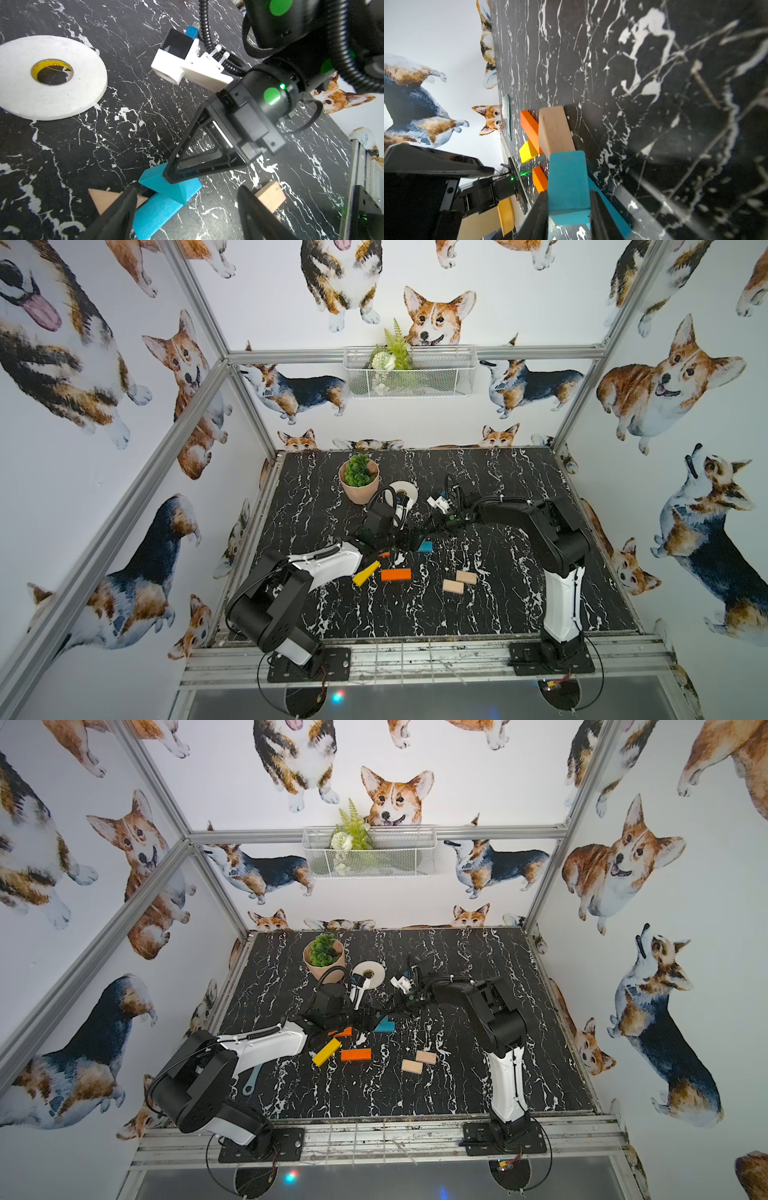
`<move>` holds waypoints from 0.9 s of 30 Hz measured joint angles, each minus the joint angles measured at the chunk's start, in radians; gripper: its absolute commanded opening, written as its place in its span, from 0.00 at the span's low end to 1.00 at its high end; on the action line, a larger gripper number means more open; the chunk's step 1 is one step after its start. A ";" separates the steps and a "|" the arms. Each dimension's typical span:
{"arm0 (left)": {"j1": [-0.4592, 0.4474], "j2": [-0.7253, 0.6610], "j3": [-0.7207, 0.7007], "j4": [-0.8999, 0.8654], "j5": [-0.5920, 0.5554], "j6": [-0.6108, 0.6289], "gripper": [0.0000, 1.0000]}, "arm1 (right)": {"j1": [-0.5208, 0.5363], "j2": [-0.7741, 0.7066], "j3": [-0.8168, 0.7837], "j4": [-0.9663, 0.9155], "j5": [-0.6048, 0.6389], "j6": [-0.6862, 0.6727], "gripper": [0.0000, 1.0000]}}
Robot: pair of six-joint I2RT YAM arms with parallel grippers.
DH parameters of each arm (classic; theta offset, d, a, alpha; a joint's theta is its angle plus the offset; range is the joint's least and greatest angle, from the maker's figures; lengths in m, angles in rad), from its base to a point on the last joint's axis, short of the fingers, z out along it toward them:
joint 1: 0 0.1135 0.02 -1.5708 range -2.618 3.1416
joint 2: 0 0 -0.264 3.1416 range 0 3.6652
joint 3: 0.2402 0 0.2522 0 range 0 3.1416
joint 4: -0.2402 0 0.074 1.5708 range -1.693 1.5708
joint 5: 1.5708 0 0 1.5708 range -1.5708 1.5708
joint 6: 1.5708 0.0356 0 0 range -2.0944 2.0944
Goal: Assemble a carrot with building blocks
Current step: Place the building block at the center of the board.
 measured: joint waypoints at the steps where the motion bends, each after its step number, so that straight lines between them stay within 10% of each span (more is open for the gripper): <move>1: 0.000 0.000 0.000 0.000 0.000 0.000 0.79 | -0.004 0.003 0.006 -0.008 0.000 -0.003 0.21; 12: 0.000 0.011 0.001 -0.001 0.003 0.000 0.79 | -0.006 -0.001 -0.010 -0.042 -0.034 -0.027 0.32; 19: 0.001 0.018 0.002 0.000 0.008 0.000 0.79 | -0.005 -0.002 -0.014 -0.058 -0.020 -0.041 0.54; 20: 0.001 0.018 0.002 0.000 0.008 0.000 0.79 | -0.005 -0.003 -0.015 -0.064 -0.015 -0.044 0.64; 21: 0.001 0.018 0.002 0.000 0.010 0.000 0.79 | -0.005 -0.005 -0.016 -0.066 -0.010 -0.047 1.00; 27: 0.005 0.006 0.003 0.019 0.012 -0.002 0.79 | -0.016 -0.026 -0.014 -0.050 -0.014 -0.069 0.99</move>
